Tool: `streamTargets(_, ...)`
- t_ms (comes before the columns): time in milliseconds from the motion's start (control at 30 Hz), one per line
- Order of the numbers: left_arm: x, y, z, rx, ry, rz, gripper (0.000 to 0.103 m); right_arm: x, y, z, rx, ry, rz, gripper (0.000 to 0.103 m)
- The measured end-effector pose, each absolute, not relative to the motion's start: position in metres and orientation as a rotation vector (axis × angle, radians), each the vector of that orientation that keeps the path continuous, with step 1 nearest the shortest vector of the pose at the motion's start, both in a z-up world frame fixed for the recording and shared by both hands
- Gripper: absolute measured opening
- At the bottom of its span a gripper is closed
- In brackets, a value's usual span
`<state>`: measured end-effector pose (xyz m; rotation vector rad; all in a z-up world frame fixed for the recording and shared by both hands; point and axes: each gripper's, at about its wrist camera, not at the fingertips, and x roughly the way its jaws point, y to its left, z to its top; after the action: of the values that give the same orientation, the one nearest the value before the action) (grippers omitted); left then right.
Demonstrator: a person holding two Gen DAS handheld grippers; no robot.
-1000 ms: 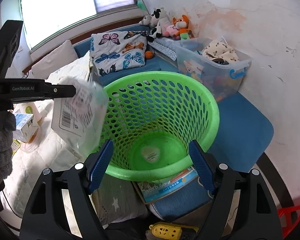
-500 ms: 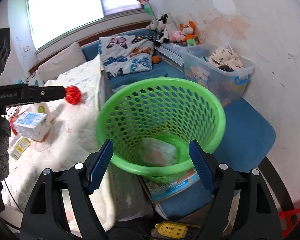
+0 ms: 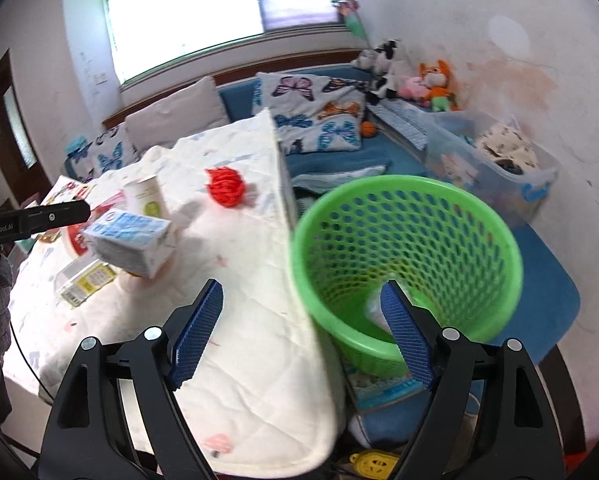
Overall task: Collect trash
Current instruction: 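Withdraw both open grippers from the basket back toward the table, then grasp the clear plastic bottle with the left gripper while the right gripper approaches the milk carton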
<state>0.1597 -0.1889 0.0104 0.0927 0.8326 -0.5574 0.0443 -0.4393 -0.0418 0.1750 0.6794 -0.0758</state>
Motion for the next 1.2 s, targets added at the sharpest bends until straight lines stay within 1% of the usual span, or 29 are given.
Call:
streamTargets(267, 0.169, -0.113, -0.008, 0.101, 0.858, -0.444, 0.063, 0.065, -0.407, -0.038, 0.134, 0.689, 0.001, 0.083)
streamTargets(367, 0.168, -0.096, -0.018, 0.126, 0.863, -0.426, 0.069, 0.072, -0.398, -0.037, 0.129, 0.693, 0.023, 0.083)
streamTargets(467, 0.169, -0.089, -0.027, 0.151, 0.881, -0.438, 0.073, 0.078, -0.388, -0.037, 0.108, 0.699, 0.042, 0.083)
streamTargets(900, 0.192, -0.096, -0.065, 0.252, 0.945, -0.491, 0.073, 0.095, -0.366, -0.034, 0.05, 0.716, 0.083, 0.086)
streamTargets(1200, 0.203, -0.106, -0.072, 0.316, 0.958, -0.487, 0.073, 0.104, -0.361, -0.039, 0.038, 0.736, 0.104, 0.086)
